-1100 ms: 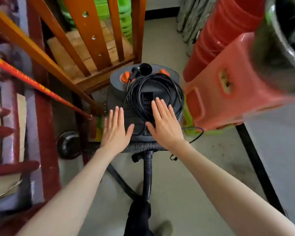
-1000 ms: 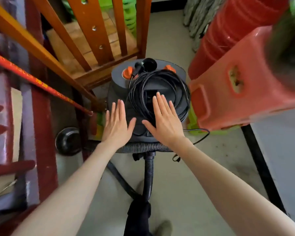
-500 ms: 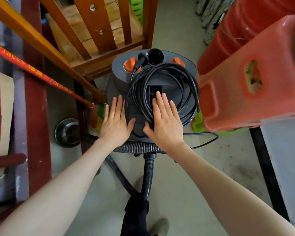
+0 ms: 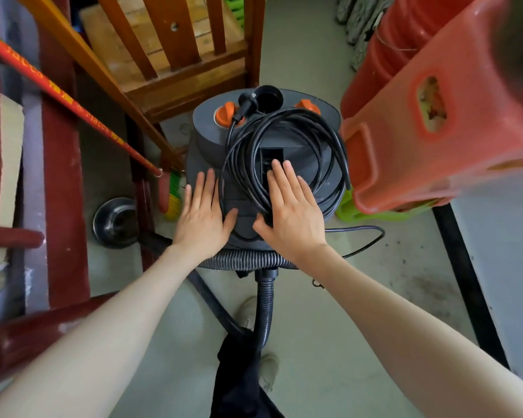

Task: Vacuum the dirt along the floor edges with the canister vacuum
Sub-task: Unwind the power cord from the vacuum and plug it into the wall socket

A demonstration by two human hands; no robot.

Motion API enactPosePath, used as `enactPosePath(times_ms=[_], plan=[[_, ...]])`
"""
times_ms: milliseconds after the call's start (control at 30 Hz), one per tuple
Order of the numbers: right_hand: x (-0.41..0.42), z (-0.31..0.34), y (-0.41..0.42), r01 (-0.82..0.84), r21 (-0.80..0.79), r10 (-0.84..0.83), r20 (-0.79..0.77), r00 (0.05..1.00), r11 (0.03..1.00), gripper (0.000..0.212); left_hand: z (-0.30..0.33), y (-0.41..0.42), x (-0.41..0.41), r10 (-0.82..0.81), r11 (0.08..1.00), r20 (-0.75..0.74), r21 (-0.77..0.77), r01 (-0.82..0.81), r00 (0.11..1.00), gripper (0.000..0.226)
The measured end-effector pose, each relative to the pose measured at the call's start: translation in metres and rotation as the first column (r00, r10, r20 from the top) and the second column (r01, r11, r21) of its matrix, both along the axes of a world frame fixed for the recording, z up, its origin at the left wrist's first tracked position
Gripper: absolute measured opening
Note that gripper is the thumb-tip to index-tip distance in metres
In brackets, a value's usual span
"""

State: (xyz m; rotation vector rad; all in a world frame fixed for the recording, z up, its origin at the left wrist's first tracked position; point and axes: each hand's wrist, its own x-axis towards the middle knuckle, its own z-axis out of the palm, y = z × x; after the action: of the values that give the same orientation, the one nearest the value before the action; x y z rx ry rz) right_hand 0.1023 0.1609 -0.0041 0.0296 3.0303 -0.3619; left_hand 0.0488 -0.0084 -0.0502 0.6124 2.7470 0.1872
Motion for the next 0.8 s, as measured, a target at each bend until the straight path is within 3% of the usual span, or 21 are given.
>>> enactPosePath(times_ms=[333,800], plan=[[0.074,0.009,-0.026,0.068,-0.031,-0.068,-0.004,0.998,0.997,0.071,0.005,-0.022,0.067,-0.076,0.997,0.040,-0.027,0.077,0.996,0.074],[0.176,0.012,-0.079,0.333,-0.004,-0.333,0.013,0.943,0.943,0.072,0.003,-0.055,0.124,-0.350,0.936,0.069,-0.011,0.351,0.934,0.076]])
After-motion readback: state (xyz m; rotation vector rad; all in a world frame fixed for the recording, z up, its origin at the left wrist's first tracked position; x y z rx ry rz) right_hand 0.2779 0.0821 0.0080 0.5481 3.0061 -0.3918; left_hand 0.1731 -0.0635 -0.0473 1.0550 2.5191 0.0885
